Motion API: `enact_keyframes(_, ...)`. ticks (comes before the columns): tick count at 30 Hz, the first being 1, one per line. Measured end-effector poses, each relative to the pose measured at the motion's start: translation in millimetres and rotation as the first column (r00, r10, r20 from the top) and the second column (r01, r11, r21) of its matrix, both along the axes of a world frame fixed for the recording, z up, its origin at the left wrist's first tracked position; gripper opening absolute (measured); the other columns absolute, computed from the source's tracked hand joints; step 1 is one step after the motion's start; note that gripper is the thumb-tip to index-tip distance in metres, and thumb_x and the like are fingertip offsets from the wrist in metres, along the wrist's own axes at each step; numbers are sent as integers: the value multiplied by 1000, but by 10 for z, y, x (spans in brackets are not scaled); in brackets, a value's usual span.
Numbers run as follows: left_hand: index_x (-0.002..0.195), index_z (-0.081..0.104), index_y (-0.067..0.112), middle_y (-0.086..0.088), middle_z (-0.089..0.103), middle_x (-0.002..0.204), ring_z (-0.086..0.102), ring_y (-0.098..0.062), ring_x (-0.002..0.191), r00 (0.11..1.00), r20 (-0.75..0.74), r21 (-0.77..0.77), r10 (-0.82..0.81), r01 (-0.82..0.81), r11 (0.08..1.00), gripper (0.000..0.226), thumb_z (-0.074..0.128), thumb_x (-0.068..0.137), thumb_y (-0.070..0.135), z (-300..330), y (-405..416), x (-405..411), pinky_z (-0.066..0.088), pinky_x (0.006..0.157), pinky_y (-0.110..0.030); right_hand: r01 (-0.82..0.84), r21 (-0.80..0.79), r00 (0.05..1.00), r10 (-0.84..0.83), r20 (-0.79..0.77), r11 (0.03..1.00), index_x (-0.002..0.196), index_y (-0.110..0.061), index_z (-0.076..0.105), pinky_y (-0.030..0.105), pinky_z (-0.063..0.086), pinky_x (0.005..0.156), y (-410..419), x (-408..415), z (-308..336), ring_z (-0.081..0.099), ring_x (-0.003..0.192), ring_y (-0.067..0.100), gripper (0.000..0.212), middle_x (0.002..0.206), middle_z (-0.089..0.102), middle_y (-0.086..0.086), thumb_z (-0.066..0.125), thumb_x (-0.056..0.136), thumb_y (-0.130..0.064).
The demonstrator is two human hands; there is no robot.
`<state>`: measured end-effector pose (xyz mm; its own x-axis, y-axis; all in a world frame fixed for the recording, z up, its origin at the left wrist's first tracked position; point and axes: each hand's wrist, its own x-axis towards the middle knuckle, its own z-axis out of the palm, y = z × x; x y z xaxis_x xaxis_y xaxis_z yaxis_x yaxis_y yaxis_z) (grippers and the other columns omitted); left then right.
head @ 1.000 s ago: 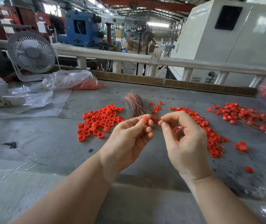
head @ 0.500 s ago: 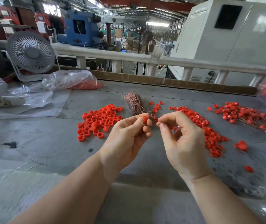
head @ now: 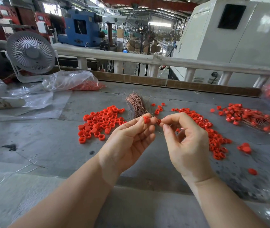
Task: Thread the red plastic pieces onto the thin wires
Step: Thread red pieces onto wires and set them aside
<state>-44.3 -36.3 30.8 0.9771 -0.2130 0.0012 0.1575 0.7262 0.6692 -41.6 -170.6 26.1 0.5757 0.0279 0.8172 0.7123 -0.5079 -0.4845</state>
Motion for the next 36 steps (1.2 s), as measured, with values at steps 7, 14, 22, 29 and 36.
enact_keyframes(7, 73, 76, 14, -1, 68, 73, 63, -7, 61, 999, -32, -2, 28, -28, 1000, 17, 59, 73, 11, -14, -5, 11, 55, 59, -20, -2, 14, 1000, 2, 1, 1000, 81, -13, 64, 17, 40, 62, -7, 1, -8, 50, 60, 0, 9, 73, 64, -7, 58, 80, -7)
enact_keyframes(14, 74, 76, 10, -3, 66, 72, 65, -9, 62, 1000, -24, -8, -7, 6, 1000, 18, 57, 73, 9, -9, -20, 9, 56, 63, -21, 0, 6, 1000, 0, 10, 1000, 80, -13, 64, 16, 41, 63, -5, 7, -8, 55, 63, 5, 9, 73, 64, -7, 59, 80, -6)
enact_keyframes(22, 70, 74, 7, -6, 64, 71, 60, -9, 57, 999, -35, -22, 3, -4, 1000, 19, 56, 71, 8, 13, -25, -7, 55, 62, -23, 3, -5, 1000, -3, 14, 1000, 80, -12, 64, 14, 40, 62, -7, 10, -9, 52, 61, 2, 8, 73, 63, -7, 59, 80, -6)
enact_keyframes(29, 73, 73, 7, -3, 66, 68, 57, -6, 54, 995, -6, 60, 101, -101, 993, 14, 60, 69, 9, -31, -32, 25, 54, 58, -19, -4, -47, 998, 6, 60, 999, 83, -13, 65, 13, 38, 65, 1, 3, -9, 53, 66, 5, 11, 75, 61, -7, 61, 78, -3)
enact_keyframes(36, 81, 74, 8, -6, 69, 78, 63, -10, 70, 990, 120, 222, 70, -96, 970, 18, 60, 72, 13, -81, -44, 6, 53, 72, -20, -53, -162, 996, 64, 63, 985, 97, -14, 71, 10, 35, 70, 11, -5, -6, 54, 78, 5, 20, 88, 58, -11, 68, 79, -9)
